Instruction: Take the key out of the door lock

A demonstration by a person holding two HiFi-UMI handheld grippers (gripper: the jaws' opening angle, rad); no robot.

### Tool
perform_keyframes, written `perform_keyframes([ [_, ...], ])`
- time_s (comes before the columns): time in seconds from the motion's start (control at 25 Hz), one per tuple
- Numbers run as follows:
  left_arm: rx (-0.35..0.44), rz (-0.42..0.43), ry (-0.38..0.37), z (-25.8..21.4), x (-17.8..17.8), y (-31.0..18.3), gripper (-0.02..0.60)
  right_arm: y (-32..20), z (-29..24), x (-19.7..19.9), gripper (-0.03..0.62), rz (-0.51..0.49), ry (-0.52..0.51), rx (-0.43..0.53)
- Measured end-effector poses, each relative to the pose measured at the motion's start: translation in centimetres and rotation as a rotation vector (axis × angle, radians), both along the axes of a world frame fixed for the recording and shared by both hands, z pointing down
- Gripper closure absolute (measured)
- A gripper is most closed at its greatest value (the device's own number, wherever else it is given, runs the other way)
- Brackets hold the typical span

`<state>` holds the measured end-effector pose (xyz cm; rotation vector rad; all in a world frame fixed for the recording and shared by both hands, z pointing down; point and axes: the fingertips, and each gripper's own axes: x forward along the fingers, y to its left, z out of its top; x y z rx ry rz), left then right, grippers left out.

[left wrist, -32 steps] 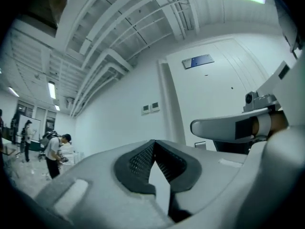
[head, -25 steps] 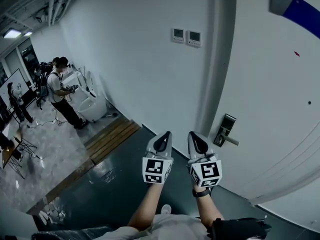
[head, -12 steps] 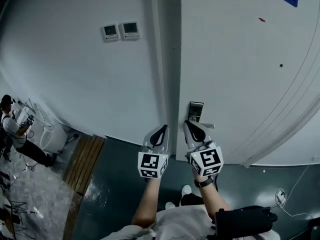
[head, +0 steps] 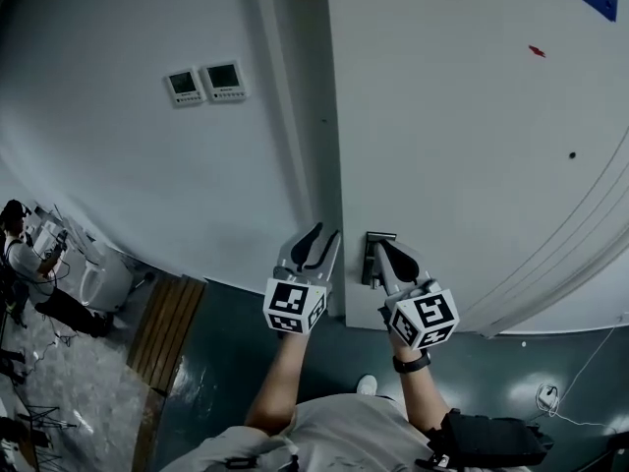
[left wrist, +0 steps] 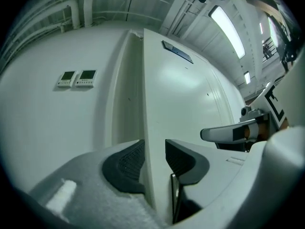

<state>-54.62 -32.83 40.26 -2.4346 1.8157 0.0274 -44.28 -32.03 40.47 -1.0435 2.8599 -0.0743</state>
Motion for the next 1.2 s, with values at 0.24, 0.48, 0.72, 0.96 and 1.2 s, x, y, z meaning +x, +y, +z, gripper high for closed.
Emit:
perform_keyframes([
  [0.24, -0.001, 0.111, 0.027, 1.2, 0.4, -3.3, 0.34, -3.4, 2.9, -0.6, 0.589, 0.065, -0.004, -0.072],
  [0.48, -0.05, 0.273, 0.049, 2.2, 0.9, -5.6, 0.326, -3.3, 3.3, -1.5, 0.589, 0.157, 0.029, -0.086],
  [0.72, -0.106, 0.35, 0.044, 4.6, 3.1, -6.8, 0.33, -2.3, 5.3, 0.1, 0.589, 0.235, 0.042, -0.104],
  [0.96, -0.091, 0.324, 0.061, 5.2, 3.0, -6.5, 0.373, -1.4, 9.6, 3.6, 0.524, 0.322, 0.038, -0.211],
  [1.2, -0.039, 0.233, 0.089, 5.0, 1.8, -6.9, 0.483, -0.3, 15.6, 6.1, 0.517, 0.36, 0.001, -0.378],
])
